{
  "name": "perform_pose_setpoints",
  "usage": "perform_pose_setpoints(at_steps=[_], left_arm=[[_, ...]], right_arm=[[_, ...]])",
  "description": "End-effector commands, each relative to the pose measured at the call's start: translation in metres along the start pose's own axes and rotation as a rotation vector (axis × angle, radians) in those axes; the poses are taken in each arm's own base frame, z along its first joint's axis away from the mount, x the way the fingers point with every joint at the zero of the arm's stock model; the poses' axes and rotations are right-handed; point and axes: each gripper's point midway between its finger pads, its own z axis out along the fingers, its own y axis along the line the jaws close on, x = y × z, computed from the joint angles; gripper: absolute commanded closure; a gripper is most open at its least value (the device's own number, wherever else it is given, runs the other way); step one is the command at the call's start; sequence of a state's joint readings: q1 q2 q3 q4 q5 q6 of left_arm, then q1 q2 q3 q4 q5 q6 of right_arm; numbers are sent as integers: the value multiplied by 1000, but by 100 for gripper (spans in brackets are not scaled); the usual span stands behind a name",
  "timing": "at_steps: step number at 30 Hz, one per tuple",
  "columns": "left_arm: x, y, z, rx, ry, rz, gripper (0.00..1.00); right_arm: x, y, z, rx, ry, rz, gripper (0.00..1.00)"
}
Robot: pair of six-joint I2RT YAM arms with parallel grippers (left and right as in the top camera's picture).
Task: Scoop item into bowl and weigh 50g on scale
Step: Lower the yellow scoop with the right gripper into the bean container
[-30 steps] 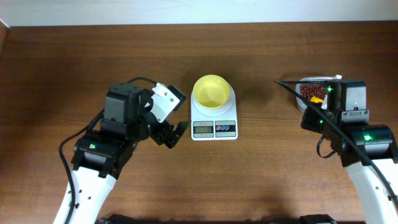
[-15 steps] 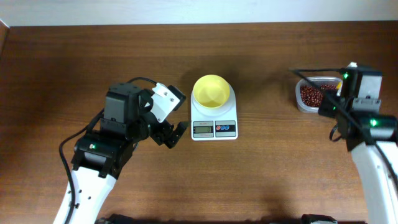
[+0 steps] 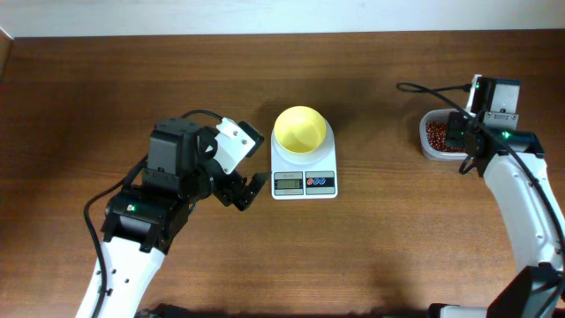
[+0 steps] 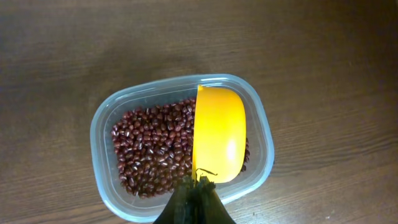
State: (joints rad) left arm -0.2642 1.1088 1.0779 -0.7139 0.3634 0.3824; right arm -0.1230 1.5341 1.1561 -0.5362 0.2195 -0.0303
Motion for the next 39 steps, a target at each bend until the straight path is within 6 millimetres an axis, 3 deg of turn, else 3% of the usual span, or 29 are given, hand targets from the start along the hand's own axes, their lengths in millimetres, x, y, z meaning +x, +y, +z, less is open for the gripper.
perform_pose_setpoints(at_steps=[1, 9, 17, 22, 25, 28, 39], left_arm=[[0, -2, -1, 10, -7, 15, 1], [0, -2, -1, 10, -7, 15, 1], [0, -2, -1, 10, -7, 15, 1], [0, -2, -1, 10, -7, 15, 1], [0, -2, -1, 10, -7, 15, 1], [0, -2, -1, 10, -7, 15, 1], [0, -2, -1, 10, -7, 15, 1]], right_arm=[[-5, 1, 9, -2, 1, -24, 96], [18, -10, 32, -19, 99, -1, 96], [31, -10, 40, -93, 145, 34, 96], [49, 5, 56, -181, 216, 40, 96], [48, 18, 54, -256, 212, 49, 96], [51, 18, 53, -261, 222, 50, 96], [49, -15, 49, -442, 186, 258, 96]])
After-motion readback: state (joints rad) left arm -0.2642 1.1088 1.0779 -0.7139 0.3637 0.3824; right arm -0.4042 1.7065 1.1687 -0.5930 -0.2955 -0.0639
